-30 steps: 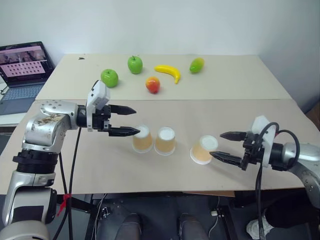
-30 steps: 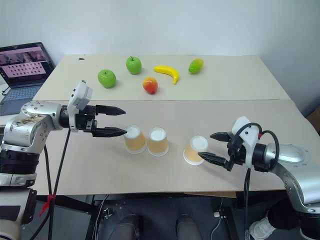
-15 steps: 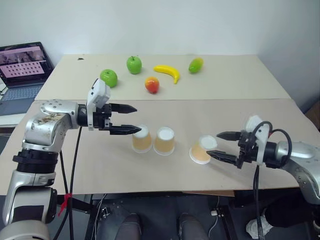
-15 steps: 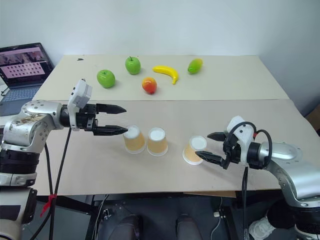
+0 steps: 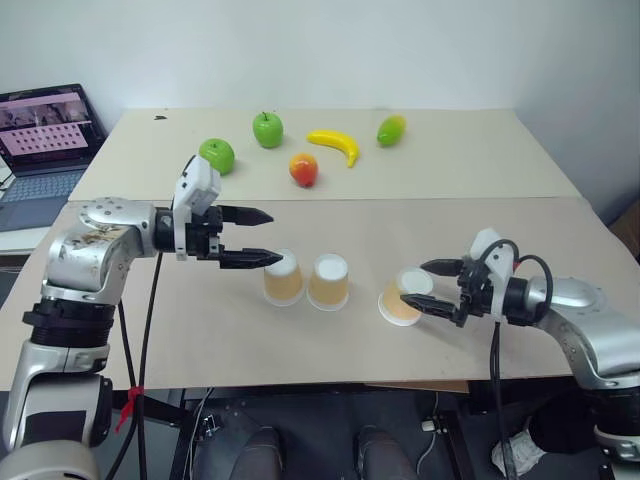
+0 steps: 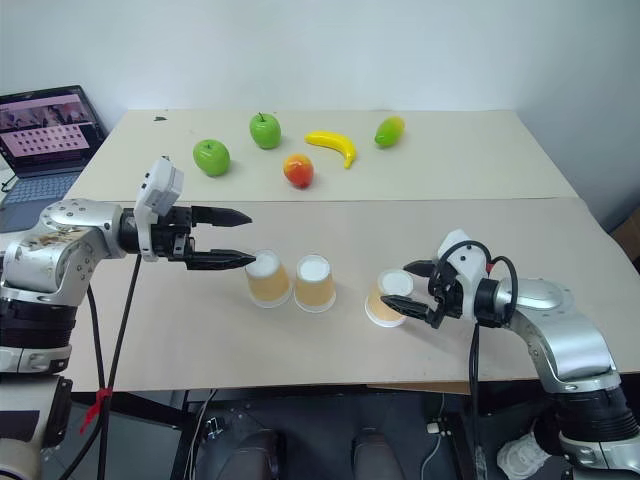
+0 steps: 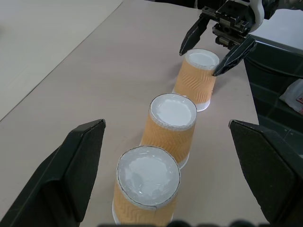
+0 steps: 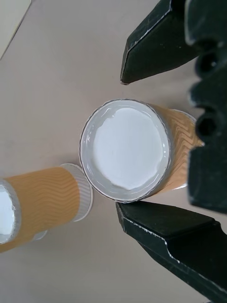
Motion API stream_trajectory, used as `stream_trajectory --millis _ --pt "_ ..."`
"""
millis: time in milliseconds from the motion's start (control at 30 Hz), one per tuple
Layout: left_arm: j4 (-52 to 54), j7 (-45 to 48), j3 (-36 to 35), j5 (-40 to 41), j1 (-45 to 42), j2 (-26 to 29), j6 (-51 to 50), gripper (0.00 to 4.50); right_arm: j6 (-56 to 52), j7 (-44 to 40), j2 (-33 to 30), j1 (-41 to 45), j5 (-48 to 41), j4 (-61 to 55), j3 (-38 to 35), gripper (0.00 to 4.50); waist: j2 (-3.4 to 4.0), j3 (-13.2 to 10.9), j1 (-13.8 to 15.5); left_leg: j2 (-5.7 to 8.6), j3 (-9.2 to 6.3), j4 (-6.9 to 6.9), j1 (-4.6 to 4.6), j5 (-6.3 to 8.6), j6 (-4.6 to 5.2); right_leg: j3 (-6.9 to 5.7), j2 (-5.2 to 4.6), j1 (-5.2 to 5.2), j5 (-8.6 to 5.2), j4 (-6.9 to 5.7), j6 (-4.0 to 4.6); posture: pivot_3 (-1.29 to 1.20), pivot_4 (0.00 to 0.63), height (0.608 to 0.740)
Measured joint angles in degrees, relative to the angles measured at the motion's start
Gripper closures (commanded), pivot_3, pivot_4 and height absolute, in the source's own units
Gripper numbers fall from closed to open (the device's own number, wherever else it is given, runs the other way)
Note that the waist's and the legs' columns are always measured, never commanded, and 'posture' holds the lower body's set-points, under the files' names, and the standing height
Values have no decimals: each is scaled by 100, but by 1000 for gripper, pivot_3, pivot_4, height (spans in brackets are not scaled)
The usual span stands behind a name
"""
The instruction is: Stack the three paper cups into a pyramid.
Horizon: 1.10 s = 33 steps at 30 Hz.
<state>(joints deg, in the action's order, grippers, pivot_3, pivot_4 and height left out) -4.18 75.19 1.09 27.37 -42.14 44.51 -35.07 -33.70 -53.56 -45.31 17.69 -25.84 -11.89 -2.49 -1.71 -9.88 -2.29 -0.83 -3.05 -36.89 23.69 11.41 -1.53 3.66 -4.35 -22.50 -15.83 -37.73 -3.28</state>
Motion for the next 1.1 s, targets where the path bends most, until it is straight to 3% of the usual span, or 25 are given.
stream_trajectory --millis 133,233,333,667,767,933,1100 --pt "0 -20 -3 -1 1 2 1 28 0 -16 4 0 3 3 0 0 0 0 0 0 1 0 0 0 0 0 0 0 0 0 0 0 150 732" --pt "0 -26 -2 -2 5 2 4 0 0 -28 13 0 -2 3 0 706 0 0 0 0 0 0 0 0 0 0 0 0 0 -1 0 0 150 732" --pt "0 -27 -2 -4 8 1 6 0 -1 -40 52 0 -13 0 -1 1716 0 0 -3 0 0 0 0 0 0 0 0 0 0 -1 0 0 150 732" --pt "-1 -20 -1 -16 8 2 10 0 -77 55 234 378 -194 -28 -61 1724 0 0 -19 -1 0 0 -1 0 0 0 1 -2 0 -4 0 0 150 732" --pt "-6 -18 5 -20 29 15 11 0 -351 229 452 1331 -450 168 -118 1724 10 -6 -68 1 9 -2 -2 -1 -1 13 0 -15 0 -21 1 0 150 732" --pt "-20 8 38 -26 36 -64 28 0 -992 412 613 4097 -910 1642 -478 1724 23 -14 -30 -4 3 8 9 -1 -1 5 4 -30 -3 -23 5 0 150 732" --pt "-78 18 70 -33 19 -120 107 0 -1423 -226 816 5130 -745 2894 259 1724 23 -14 -28 2 11 -5 50 -1 -1 11 -3 -71 -2 -34 6 0 150 732"
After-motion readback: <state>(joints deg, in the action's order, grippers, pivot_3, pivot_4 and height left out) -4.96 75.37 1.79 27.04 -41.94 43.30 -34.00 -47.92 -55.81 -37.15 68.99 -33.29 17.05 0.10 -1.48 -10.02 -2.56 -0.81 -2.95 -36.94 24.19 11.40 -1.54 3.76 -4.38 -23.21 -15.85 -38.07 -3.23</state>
